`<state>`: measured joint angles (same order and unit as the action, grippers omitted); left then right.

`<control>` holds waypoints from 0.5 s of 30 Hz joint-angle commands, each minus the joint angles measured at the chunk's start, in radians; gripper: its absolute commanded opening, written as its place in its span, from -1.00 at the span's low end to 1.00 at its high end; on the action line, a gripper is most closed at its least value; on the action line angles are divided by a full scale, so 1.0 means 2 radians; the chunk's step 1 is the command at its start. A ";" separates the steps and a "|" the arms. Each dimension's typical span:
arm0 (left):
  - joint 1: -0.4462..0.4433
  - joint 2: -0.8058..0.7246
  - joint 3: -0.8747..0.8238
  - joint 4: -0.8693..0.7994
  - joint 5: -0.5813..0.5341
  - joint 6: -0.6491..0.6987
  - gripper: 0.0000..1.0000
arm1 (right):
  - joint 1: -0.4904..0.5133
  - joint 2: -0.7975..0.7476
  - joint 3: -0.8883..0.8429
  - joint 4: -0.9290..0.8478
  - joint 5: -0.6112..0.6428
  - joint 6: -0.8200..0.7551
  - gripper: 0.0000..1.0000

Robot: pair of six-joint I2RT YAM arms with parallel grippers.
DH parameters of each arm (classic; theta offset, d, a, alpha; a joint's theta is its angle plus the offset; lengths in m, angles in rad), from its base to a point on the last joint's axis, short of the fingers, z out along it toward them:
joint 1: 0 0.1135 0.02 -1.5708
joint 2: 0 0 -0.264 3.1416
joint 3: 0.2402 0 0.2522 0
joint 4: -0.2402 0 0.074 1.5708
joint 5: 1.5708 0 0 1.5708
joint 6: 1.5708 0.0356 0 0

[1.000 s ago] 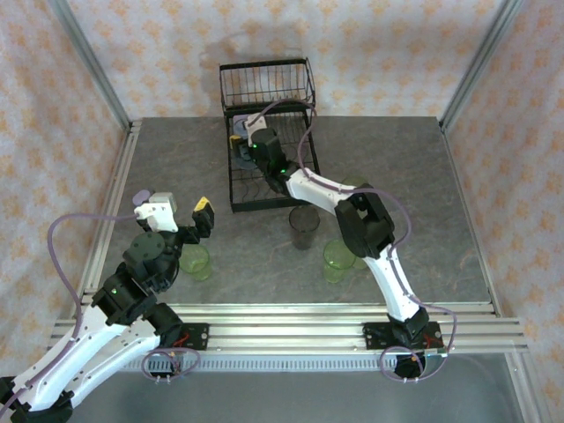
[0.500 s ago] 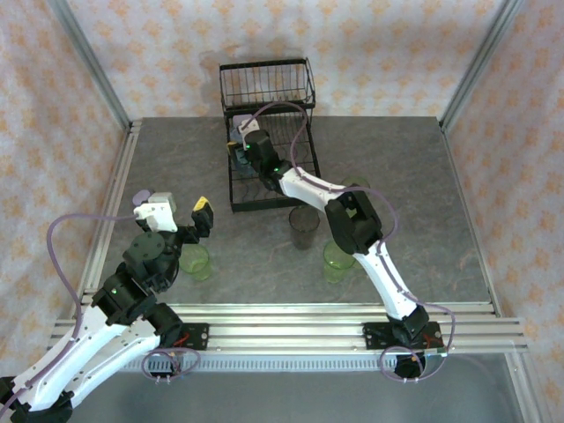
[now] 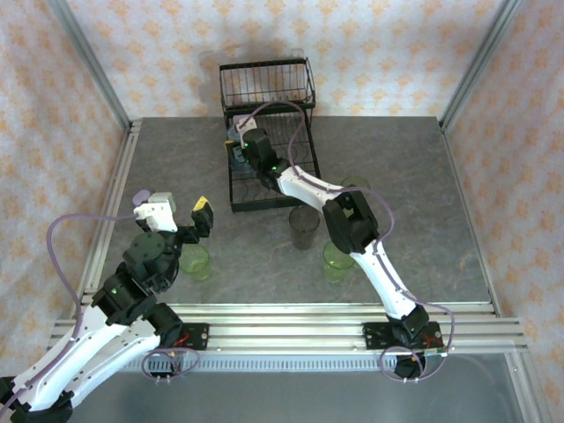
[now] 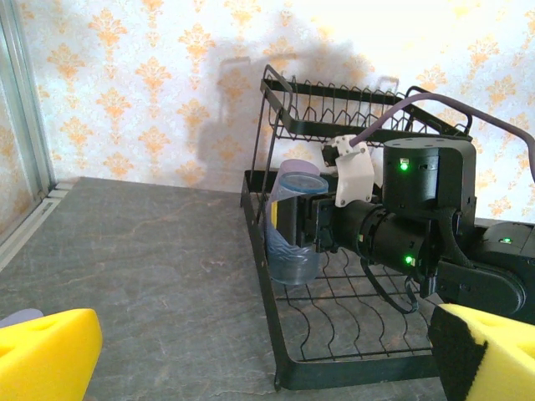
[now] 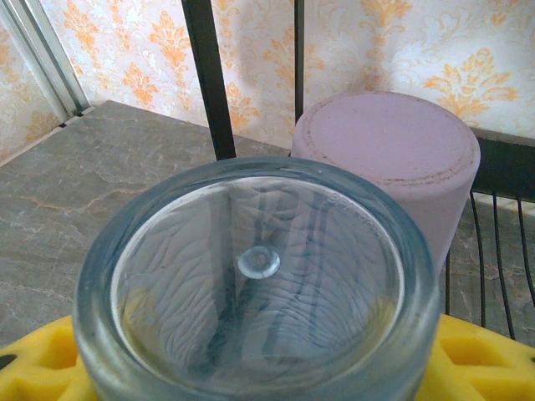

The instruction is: Load the cups into the dish rack

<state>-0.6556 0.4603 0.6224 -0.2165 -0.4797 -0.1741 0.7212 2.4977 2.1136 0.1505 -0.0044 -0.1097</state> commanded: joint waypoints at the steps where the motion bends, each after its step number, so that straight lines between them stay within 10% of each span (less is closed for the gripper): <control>1: -0.002 -0.006 0.012 0.002 -0.012 0.007 0.99 | 0.001 -0.004 0.012 -0.003 -0.002 0.003 0.19; 15: -0.002 -0.026 0.014 -0.032 -0.013 -0.020 0.99 | 0.001 -0.083 -0.043 0.002 0.009 0.015 0.96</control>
<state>-0.6556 0.4221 0.6224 -0.2470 -0.4801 -0.1925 0.7212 2.4287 2.0399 0.1455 -0.0040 -0.0937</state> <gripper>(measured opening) 0.994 0.975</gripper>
